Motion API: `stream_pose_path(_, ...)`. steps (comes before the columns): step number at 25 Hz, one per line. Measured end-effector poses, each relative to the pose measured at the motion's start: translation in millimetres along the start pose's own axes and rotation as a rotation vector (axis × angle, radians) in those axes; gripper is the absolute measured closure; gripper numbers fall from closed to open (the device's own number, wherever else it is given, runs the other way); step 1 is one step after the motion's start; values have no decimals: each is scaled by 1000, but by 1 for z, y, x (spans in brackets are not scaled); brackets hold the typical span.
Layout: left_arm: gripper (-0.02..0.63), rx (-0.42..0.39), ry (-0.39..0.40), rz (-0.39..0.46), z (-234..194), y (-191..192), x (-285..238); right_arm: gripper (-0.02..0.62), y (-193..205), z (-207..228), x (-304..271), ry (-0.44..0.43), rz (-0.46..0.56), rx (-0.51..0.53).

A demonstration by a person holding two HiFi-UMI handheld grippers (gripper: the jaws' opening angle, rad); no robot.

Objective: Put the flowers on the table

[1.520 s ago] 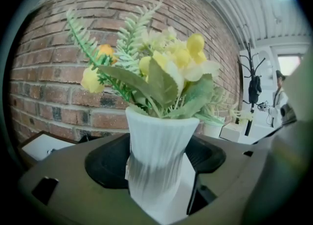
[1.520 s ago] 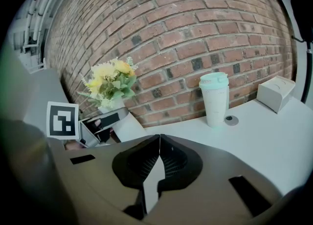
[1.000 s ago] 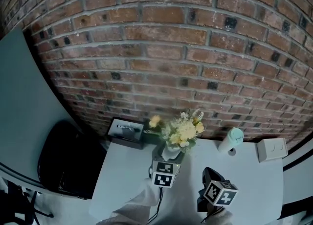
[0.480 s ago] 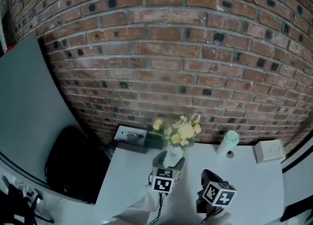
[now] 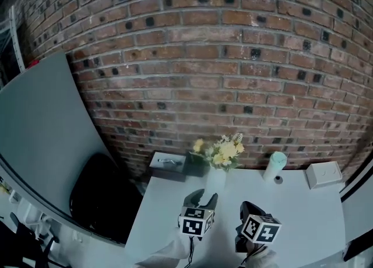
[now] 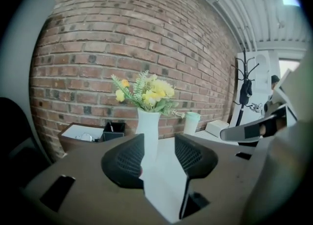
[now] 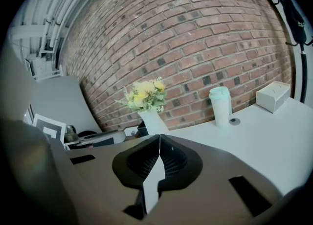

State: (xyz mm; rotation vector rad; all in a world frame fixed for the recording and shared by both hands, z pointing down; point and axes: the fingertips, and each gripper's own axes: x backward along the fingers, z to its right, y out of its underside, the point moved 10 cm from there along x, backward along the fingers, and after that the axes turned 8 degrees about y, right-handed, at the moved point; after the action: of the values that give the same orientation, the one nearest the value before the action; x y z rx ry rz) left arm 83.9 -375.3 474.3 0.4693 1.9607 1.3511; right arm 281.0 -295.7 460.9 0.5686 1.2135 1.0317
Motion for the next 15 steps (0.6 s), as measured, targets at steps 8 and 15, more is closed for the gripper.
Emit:
stream_pose_path(8,529,-9,-42,-39,7,17,49,571,24,-34,27,-36,3,2)
stream_pose_path(15,583,10,-82,-38,4,32,91,571,45,-55,54,-34,6,9)
